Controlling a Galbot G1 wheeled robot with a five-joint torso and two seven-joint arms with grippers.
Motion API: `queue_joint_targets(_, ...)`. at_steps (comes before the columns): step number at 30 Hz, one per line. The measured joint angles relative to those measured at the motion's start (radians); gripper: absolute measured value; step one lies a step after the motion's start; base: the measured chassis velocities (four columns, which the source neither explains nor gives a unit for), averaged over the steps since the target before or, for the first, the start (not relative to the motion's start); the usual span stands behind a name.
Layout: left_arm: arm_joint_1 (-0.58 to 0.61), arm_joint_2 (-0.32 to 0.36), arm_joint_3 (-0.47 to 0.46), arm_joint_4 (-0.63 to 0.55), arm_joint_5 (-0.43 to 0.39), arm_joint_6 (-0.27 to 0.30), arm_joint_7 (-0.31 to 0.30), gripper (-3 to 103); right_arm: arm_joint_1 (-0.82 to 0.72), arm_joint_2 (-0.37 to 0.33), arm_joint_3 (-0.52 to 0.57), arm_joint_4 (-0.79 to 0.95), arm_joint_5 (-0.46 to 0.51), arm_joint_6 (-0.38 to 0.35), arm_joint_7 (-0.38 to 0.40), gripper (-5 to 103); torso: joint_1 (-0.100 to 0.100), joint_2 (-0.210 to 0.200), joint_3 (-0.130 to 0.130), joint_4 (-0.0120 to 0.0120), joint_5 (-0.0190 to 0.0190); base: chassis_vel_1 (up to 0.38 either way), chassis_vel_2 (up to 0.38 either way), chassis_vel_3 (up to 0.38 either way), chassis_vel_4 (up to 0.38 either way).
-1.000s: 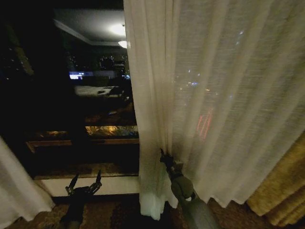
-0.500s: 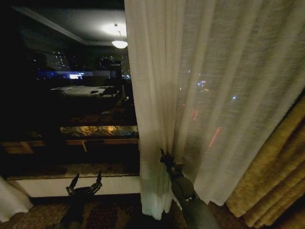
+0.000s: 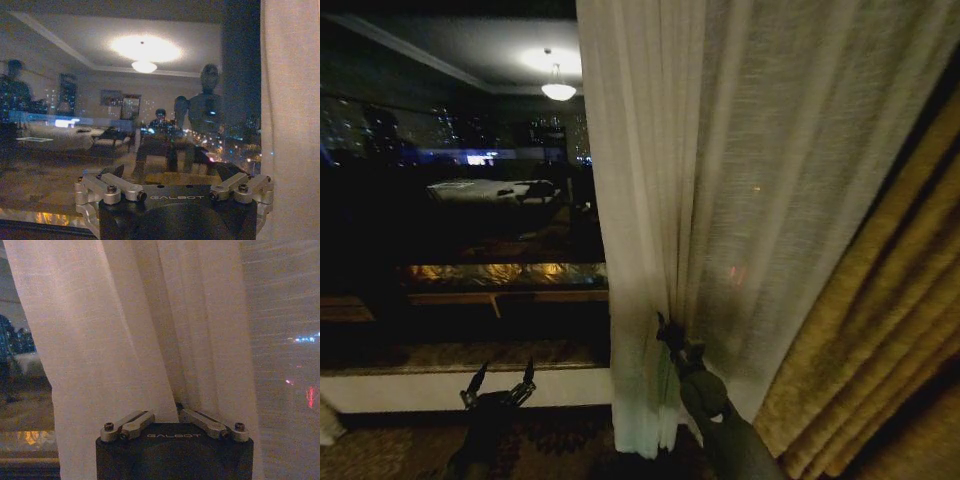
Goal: Open the curtains by pulling them apart, changing their state from closed to fully open.
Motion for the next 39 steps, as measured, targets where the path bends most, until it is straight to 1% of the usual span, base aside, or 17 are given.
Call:
queue_joint_targets(14,0.001,0.000,0.006,0.002,0.008,0.001,0.000,100,0.007,-0.001,-0.001,-0.016,0.004,0.012,-0.010,0,0.000,0.000,0.000,-0.0001,0.0001,-0.353,-0.345,0.356,0.352)
queue_joint_targets(24,0.017,0.000,0.006,0.000,0.008,-0.005,-0.001,100,-0.006,0.000,-0.002,-0.018,-0.017,0.041,-0.019,0,0.000,0.000,0.000,-0.0001,0.0001,-0.308,-0.316,0.310,0.324)
queue_joint_targets(26,0.021,0.000,0.009,0.003,0.009,-0.013,0.000,100,-0.011,-0.001,0.002,-0.015,-0.019,0.043,-0.018,0,0.000,0.000,0.000,-0.0003,0.0008,-0.097,-0.144,0.128,0.095)
queue_joint_targets(29,0.024,0.000,0.011,0.006,0.009,-0.017,0.000,100,-0.016,-0.003,0.006,-0.012,-0.019,0.044,-0.015,0,0.000,0.000,0.000,-0.0003,0.0006,-0.018,-0.079,0.062,0.004)
queue_joint_targets(34,0.023,0.000,0.010,0.012,0.009,-0.022,-0.001,100,-0.030,-0.006,0.014,0.000,-0.020,0.044,-0.012,0,0.000,0.000,0.000,0.0003,-0.0011,0.009,0.009,-0.004,-0.012)
queue_joint_targets(36,0.018,0.000,0.010,0.014,0.009,-0.023,-0.001,100,-0.038,-0.008,0.022,0.006,-0.020,0.044,-0.011,0,0.000,0.000,0.000,0.0003,-0.0004,0.063,0.077,-0.042,-0.066)
queue_joint_targets(39,0.015,0.000,0.010,0.016,0.009,-0.023,-0.001,100,-0.042,-0.010,0.035,0.009,-0.021,0.043,-0.004,0,0.000,0.000,0.000,0.0001,-0.0003,0.021,0.026,-0.017,-0.024)
